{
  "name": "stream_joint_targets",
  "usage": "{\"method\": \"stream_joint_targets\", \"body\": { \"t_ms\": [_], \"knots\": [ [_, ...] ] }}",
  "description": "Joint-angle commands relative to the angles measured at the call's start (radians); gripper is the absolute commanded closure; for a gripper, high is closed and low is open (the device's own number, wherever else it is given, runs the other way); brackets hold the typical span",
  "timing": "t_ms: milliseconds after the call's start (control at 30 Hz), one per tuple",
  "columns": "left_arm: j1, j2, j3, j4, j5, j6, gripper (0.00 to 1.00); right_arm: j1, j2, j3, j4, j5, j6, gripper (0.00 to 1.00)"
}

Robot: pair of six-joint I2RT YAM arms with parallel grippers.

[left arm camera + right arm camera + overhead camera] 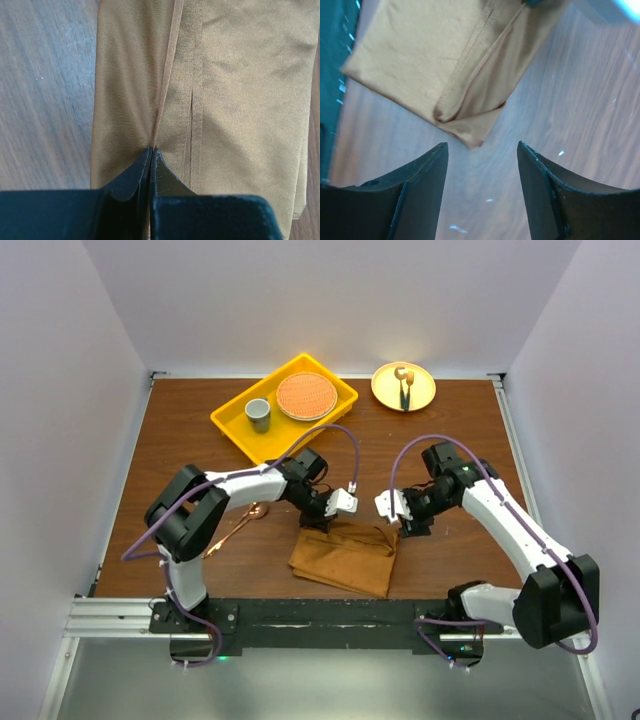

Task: Fold the napkin into a case and place the utensils inside
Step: Fold the lower triangle-folded napkin at the center of the board.

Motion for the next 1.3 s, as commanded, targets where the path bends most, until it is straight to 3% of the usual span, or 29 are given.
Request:
{"method": "stream_joint_targets", "body": {
  "t_ms": [0,267,467,767,933,1267],
  "knots": [
    [0.001,-0.009,-0.069,0.021,-0.05,-0.003,0.96,-0.055,-0.009,0.05,-0.031,-0.122,0.242,0.4],
    [0.0,-0.058,-0.113,0.087,-0.065,0.009,0.96,-0.174,0.224,0.152,0.062,-0.214,0.529,0.46],
    [-0.006,-0.082,-0.143,0.115,-0.073,0.028,0.98,-0.171,0.387,0.201,0.156,-0.242,0.754,0.6],
    [-0.025,-0.099,-0.164,0.129,-0.099,0.054,0.99,-0.078,0.591,0.263,0.311,-0.242,0.957,0.66],
    [-0.026,-0.099,-0.164,0.127,-0.101,0.055,0.99,0.003,0.67,0.287,0.362,-0.234,0.996,0.66],
    [-0.026,-0.101,-0.161,0.113,-0.099,0.065,0.99,0.026,0.838,0.35,0.277,-0.268,0.975,0.65]
  ]
}}
